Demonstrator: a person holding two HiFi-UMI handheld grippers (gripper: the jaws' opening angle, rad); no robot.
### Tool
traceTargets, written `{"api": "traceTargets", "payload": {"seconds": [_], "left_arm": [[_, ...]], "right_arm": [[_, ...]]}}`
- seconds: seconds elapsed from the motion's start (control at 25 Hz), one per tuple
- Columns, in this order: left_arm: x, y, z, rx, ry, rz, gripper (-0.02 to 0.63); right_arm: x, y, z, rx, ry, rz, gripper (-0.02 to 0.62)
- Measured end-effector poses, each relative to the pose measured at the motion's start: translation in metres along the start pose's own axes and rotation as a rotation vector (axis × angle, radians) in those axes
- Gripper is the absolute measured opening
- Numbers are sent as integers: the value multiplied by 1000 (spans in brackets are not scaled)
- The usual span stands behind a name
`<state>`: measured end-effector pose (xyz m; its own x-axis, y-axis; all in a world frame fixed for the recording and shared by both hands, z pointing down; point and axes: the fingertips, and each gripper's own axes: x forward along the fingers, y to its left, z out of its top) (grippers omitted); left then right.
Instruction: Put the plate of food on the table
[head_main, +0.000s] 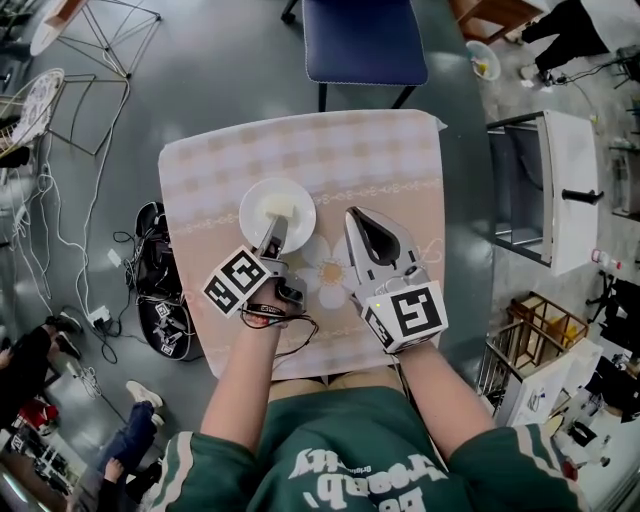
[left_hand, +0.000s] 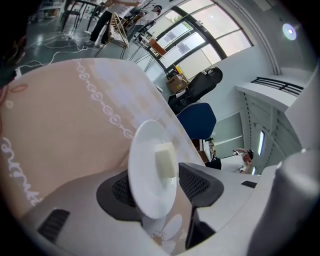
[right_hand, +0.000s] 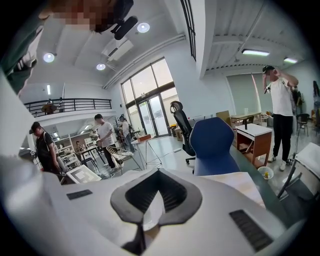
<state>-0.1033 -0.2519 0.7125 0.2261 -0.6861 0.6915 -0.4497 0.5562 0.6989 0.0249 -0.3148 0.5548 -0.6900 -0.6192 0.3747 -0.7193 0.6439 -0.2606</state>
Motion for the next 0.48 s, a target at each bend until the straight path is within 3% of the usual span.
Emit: {"api": "traceTargets", "payload": {"seconds": [0.16, 0.48], "left_arm": [[-5, 7, 3, 53, -6, 41, 256], [-16, 6, 0, 45, -5, 28, 264]], "right_arm": [[0, 5, -1, -1, 0, 11, 15], [3, 18, 5, -8, -15, 24, 14]]}}
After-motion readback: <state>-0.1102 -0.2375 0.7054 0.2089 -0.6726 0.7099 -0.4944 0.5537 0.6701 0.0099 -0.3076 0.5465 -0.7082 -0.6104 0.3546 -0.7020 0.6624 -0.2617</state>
